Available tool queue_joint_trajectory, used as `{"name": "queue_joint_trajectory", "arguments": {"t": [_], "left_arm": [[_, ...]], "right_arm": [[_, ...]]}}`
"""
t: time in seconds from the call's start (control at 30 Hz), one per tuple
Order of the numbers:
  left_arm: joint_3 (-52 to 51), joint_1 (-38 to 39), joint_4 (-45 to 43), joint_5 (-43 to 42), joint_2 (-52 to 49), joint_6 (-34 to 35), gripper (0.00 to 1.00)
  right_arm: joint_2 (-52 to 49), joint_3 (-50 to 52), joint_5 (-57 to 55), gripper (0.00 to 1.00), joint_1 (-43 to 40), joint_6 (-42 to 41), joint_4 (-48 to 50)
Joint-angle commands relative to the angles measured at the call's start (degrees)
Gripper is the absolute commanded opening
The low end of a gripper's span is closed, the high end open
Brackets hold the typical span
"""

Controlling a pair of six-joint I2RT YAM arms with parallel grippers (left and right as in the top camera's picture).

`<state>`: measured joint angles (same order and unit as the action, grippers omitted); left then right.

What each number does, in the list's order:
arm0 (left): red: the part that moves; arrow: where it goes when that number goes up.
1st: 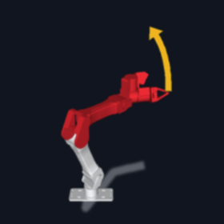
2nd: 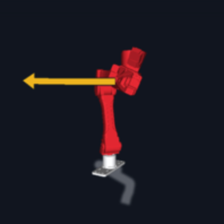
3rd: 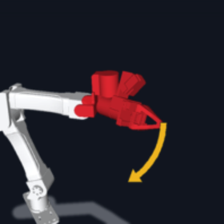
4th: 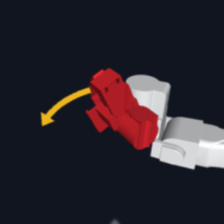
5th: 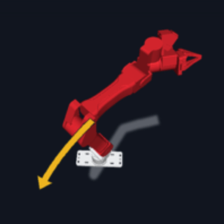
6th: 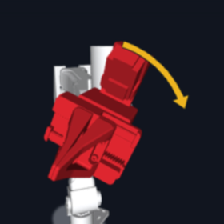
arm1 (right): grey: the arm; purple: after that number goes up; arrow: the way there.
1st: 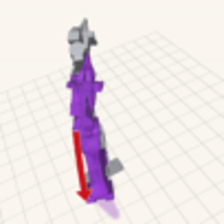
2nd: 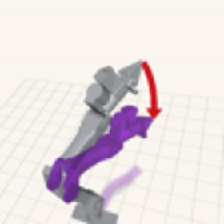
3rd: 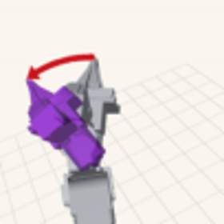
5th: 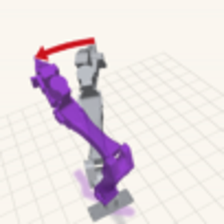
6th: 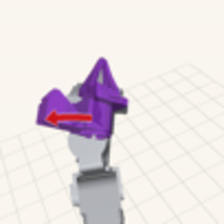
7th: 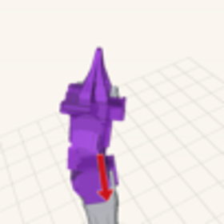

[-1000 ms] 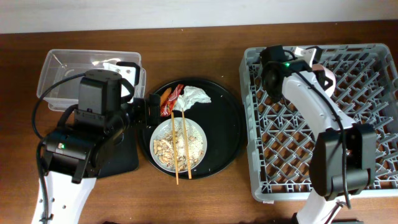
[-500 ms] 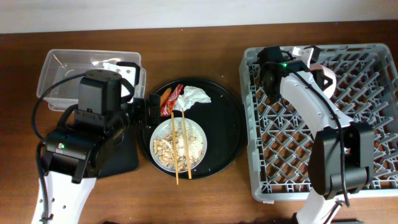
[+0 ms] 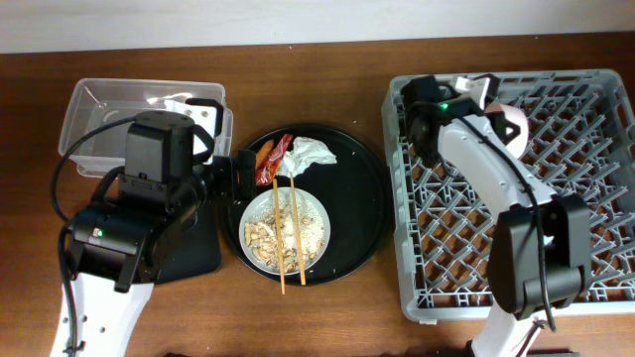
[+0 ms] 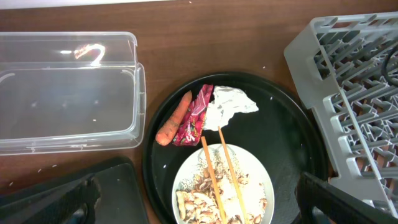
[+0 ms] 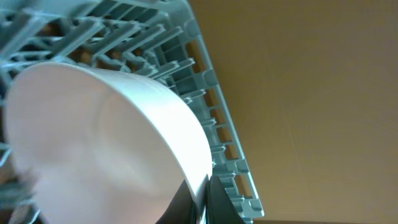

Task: Sort waste into correct bins and load items into the dishwasher rack
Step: 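Place the pink bowl upside down in the rack's far corner, then grasp a wooden chopstick from the plate with the right gripper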

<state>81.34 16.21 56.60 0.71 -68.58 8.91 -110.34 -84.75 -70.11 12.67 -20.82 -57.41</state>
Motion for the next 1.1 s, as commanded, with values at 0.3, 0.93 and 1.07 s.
{"name": "queue_joint_trajectory", "arguments": {"t": [0.3, 0.93, 1.07], "left_arm": [[0.5, -0.2, 0.1, 0.6, 0.0, 0.5, 0.99], [0.5, -0.2, 0.1, 0.6, 0.0, 0.5, 0.99], [0.5, -0.2, 0.1, 0.6, 0.0, 0.5, 0.99]], "right_arm": [[3.9, -4.8, 15.9, 1.00, 8.8, -0.7, -11.4], [7.7, -1.0, 89.0, 0.44, 21.0, 6.3, -1.6], [7.6, 5.9, 88.3, 0.39, 24.8, 3.5, 8.6]]}}
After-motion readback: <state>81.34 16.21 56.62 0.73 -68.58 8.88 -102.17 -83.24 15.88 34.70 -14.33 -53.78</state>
